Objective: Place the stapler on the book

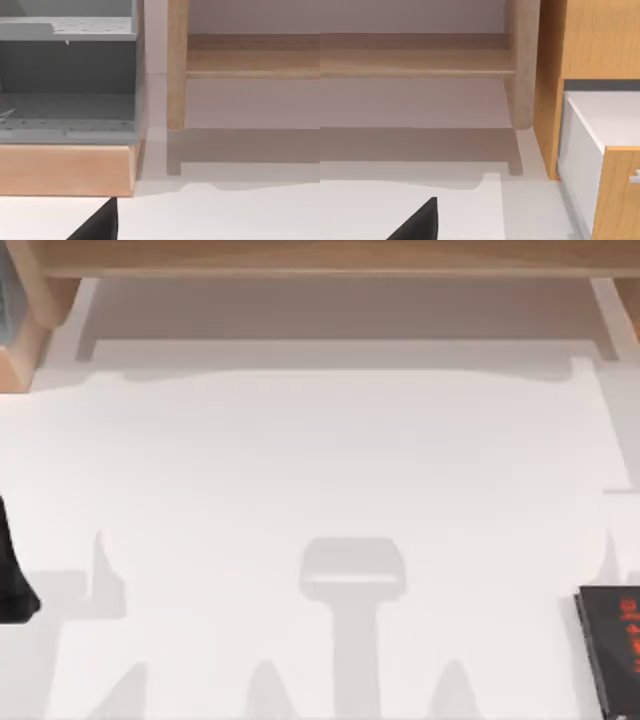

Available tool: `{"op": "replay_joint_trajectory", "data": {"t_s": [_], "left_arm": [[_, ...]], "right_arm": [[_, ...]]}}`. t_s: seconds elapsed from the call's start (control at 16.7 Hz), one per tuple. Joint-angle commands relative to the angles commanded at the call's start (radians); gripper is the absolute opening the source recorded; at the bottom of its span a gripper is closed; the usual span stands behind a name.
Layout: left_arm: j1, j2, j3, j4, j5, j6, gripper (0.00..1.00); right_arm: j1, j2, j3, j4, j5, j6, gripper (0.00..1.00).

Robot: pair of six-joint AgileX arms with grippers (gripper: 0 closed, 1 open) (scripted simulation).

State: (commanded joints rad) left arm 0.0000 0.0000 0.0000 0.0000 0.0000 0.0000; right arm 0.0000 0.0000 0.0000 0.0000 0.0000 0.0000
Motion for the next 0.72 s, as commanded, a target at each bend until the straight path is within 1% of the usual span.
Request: {"op": "replay_joint_trajectory", "data": {"t_s": [0.18, 0.36, 0.54, 0.72], "left_arm": [[0.000, 0.000, 0.000, 0.000, 0.000, 0.000, 1.00], [0.000, 0.000, 0.000, 0.000, 0.000, 0.000, 1.00], [0.000, 0.000, 0.000, 0.000, 0.000, 0.000, 1.00], [0.000, 0.000, 0.000, 0.000, 0.000, 0.000, 1.00]], "right_arm": [[-0.005, 0.009, 0.009, -0.008, 0.001, 0.001, 1.00], [-0.046, 0.092, 0.097, -0.079, 0.007, 0.006, 1.00], [-0.115, 0.269, 0.281, -0.217, 0.017, 0.013, 1.00], [-0.193, 0.532, 0.553, -0.395, 0.025, 0.018, 1.00]]}}
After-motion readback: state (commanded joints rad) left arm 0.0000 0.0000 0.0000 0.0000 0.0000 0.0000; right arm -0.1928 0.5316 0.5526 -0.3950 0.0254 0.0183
